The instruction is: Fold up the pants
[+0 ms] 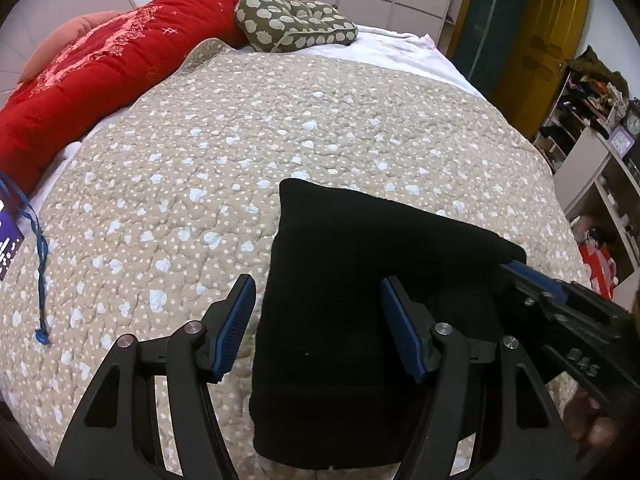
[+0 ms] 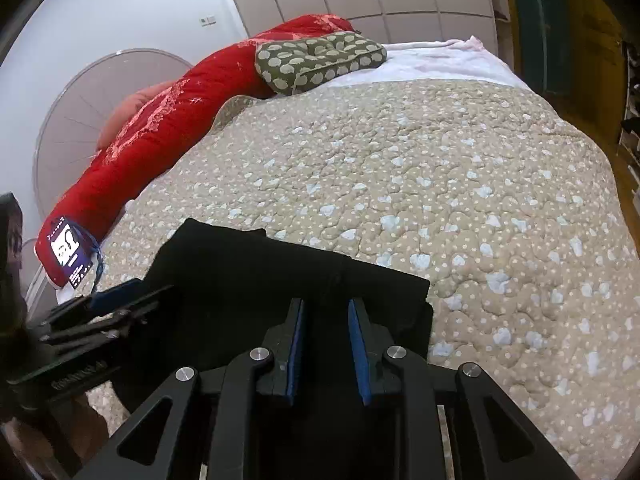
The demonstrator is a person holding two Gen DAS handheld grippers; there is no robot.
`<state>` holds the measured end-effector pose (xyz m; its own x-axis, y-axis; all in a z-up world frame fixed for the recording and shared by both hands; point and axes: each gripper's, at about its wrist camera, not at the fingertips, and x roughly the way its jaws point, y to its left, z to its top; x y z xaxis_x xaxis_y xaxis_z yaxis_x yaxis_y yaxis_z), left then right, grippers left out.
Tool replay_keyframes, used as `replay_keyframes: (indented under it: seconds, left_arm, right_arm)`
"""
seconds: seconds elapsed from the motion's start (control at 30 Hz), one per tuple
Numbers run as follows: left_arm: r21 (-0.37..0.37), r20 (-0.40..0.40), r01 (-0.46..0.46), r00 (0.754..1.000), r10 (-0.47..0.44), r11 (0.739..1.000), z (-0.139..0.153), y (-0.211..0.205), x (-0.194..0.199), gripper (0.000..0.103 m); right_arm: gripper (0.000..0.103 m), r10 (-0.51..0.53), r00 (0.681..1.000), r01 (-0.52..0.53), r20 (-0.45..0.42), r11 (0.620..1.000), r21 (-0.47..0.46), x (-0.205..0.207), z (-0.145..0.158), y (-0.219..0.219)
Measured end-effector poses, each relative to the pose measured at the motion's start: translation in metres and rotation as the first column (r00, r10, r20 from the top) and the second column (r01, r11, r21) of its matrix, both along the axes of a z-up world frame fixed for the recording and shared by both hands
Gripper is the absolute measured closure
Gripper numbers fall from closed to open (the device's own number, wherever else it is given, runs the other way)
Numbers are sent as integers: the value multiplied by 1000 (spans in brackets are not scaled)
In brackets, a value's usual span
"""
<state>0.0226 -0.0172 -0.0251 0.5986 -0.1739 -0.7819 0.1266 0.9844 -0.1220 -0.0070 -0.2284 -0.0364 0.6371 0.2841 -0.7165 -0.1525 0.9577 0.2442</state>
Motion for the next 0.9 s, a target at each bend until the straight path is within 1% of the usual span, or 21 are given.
replay_keyframes:
  seconds: [0.13, 0.2, 0.27, 0.33, 0.4, 0.47, 0.57, 0.63, 0.73, 0.9]
  left_arm:
    - [-1, 0, 0, 1000, 0, 1000, 0, 0, 0, 38]
    - [-1, -1, 0, 1000, 0, 1000, 0, 0, 0, 38]
    - [-1, 0, 1, 1000, -1, 1000, -1, 0, -1, 38]
    - [-4, 0, 0, 1000, 0, 1000, -1, 0, -2, 38]
    - [-8, -1, -2, 1000, 2, 1000, -2, -1, -4, 38]
    - [1, 2, -4, 1000, 4, 1000, -2, -3, -6, 38]
    - [5, -4, -3, 1000, 3, 1000, 1, -3, -8, 38]
    - [3, -7, -6, 1000, 6, 1000, 4, -1, -10, 38]
    - [9, 4, -13, 1000, 13, 1000, 8, 2, -14, 38]
    - [35, 34, -22, 999, 21, 999, 15, 7, -20, 38]
  right_arm:
    - [81, 38, 999, -38, 26, 999, 7, -21, 18, 2]
    - [81, 63, 997, -63, 44, 998, -13, -39, 24, 5]
    - [81, 91, 995, -90, 45, 996, -26, -55, 25, 8]
    - [80, 103, 994, -102, 25, 994, -40, -64, 17, 8]
    - [80, 105, 994, -105, 5, 993, -50, -66, 2, 8]
    - [80, 101, 995, -101, -3, 994, -33, -65, -8, 7]
    - [80, 97, 995, -96, 8, 995, -20, -66, 2, 5]
    - [78, 86, 996, -85, 24, 996, -13, -67, 10, 2]
    - [74, 56, 997, -56, 50, 998, 2, -68, 19, -3]
    - [69, 28, 998, -29, 57, 1000, 8, -63, 23, -5]
